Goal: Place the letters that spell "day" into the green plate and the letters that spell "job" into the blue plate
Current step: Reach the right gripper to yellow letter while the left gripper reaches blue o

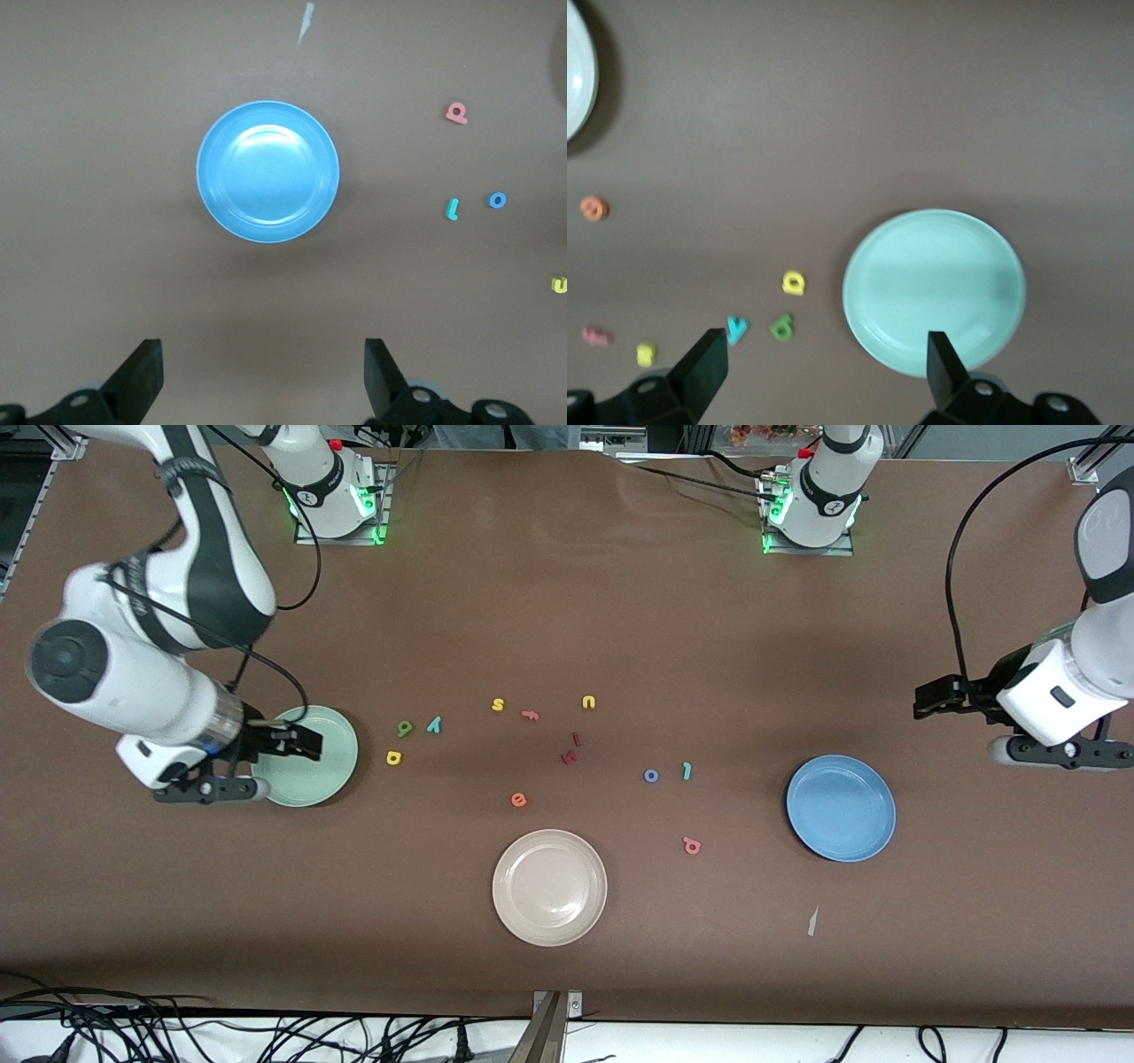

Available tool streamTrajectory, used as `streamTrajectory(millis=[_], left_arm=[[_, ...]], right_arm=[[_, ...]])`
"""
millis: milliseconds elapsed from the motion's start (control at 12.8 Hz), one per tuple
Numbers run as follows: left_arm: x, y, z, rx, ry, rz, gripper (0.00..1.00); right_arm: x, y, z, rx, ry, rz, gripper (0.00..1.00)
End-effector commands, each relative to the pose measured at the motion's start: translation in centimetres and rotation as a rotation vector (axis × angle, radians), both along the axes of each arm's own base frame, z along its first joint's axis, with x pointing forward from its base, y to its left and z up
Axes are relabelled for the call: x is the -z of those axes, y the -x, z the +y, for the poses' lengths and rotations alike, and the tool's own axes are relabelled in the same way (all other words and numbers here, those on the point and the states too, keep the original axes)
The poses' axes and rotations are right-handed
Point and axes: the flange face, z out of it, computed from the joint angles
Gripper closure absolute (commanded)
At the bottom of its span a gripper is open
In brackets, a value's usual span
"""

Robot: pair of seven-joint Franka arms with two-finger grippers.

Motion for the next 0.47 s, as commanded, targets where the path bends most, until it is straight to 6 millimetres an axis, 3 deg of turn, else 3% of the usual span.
streamTrajectory(millis=[0,157,392], left_arm=[[3.0,-1.1,-3.4,0.014,0.062,0.047,0.0],[5.4,-2.3,-5.5,-0.055,0.073,0.038,0.0],[11.0,-2.9,-13.4,-0.19,0.036,0.068,0.0]], right_arm=[[5.3,2.0,1.1,0.064,-0.022,-0.051,0.01],[8.9,3.8,2.0,0.095,-0.035,-0.077,0.01],[12.2,5.9,3.8,0.144,-0.045,-0.074,0.02]])
